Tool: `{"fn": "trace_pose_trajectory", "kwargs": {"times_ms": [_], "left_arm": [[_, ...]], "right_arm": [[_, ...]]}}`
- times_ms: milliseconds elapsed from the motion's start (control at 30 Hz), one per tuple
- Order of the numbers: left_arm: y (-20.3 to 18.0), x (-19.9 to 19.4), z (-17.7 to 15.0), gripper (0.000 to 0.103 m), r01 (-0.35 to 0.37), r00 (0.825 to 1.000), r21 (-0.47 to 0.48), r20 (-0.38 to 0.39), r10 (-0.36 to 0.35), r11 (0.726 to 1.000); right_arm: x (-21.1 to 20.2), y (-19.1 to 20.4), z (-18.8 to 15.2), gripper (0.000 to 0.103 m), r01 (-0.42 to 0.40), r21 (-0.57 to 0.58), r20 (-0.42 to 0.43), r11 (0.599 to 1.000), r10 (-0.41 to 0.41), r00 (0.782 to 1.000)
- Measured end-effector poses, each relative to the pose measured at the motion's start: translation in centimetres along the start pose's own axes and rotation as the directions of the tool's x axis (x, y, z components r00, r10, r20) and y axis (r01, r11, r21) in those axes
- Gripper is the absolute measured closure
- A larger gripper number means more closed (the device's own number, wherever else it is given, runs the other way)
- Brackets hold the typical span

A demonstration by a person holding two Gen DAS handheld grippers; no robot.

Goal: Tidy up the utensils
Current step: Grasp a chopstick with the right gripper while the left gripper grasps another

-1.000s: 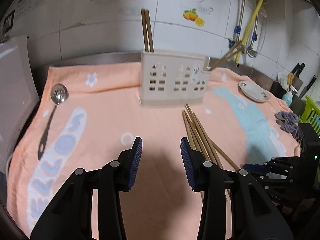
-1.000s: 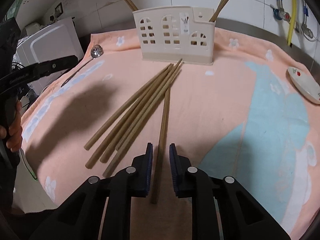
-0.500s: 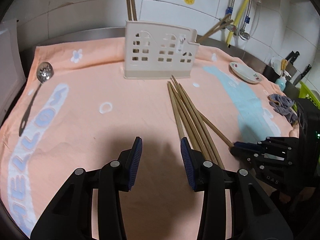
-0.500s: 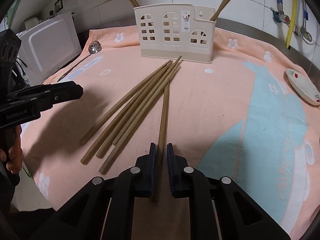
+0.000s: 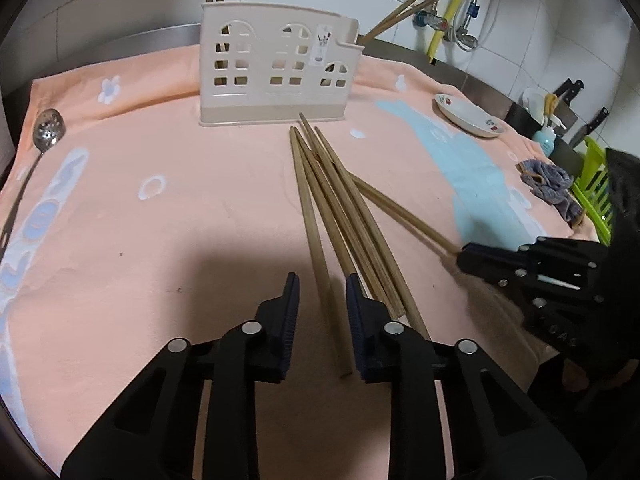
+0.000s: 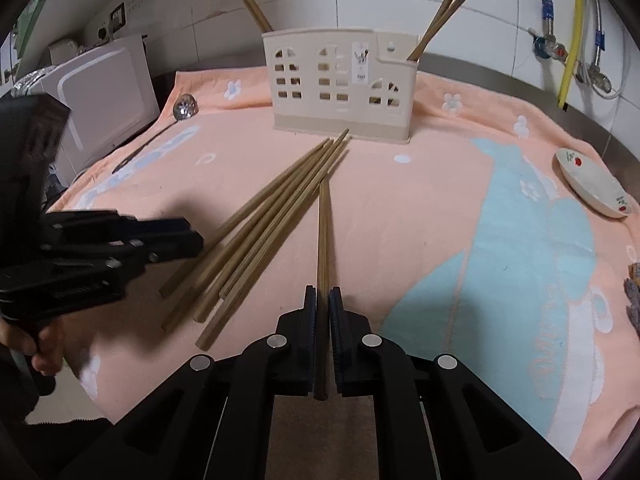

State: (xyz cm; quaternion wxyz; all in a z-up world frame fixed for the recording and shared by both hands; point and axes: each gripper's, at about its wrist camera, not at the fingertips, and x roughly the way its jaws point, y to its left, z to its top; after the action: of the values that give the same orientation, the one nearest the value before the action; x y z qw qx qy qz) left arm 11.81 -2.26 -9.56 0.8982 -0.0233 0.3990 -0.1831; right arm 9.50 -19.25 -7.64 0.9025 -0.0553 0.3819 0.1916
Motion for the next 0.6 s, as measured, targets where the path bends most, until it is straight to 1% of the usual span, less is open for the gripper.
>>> {"fn": "trace_pose_trajectory", "kwargs": {"times_ms": [133, 233, 400, 467, 600], "left_arm": [[-0.3, 0.7, 0.2, 0.084, 0.003, 1.0, 0.006, -0.011, -0.003, 1.0], [-0.4, 1.2, 0.3, 0.088, 0.002, 1.0, 0.002, -0.022, -0.002, 1.0], [-0.3, 1.6, 0.4, 0.09, -0.003, 1.0, -0.006, -0.027, 0.003, 1.0], [-0.3, 1.8, 0.5, 0.092, -0.014, 0.999, -0.005, -0.032, 0.014, 1.0], [-0.5, 1.9, 0.6, 0.093, -0.036, 0.999, -0.007, -0.035, 0.035, 0.999]], "right_arm": [[-1.1, -0.1, 0.6, 0.096, 0.003, -0.004, 0.034, 1.0, -0.003, 0.999], [-1.8, -0.1, 1.1, 0.096, 0.006, -0.008, 0.056, 1.0, -0.005, 0.998], [-3.0, -0.2, 1.8, 0.096, 0.004, -0.01, 0.091, 1.0, -0.003, 0.996], [-3.5, -0.2, 2.1, 0.096, 0.005, -0.011, 0.105, 1.0, -0.003, 0.994], [-4.5, -0.2, 2.9, 0.096, 0.003, -0.013, 0.135, 1.0, -0.001, 0.991]]}}
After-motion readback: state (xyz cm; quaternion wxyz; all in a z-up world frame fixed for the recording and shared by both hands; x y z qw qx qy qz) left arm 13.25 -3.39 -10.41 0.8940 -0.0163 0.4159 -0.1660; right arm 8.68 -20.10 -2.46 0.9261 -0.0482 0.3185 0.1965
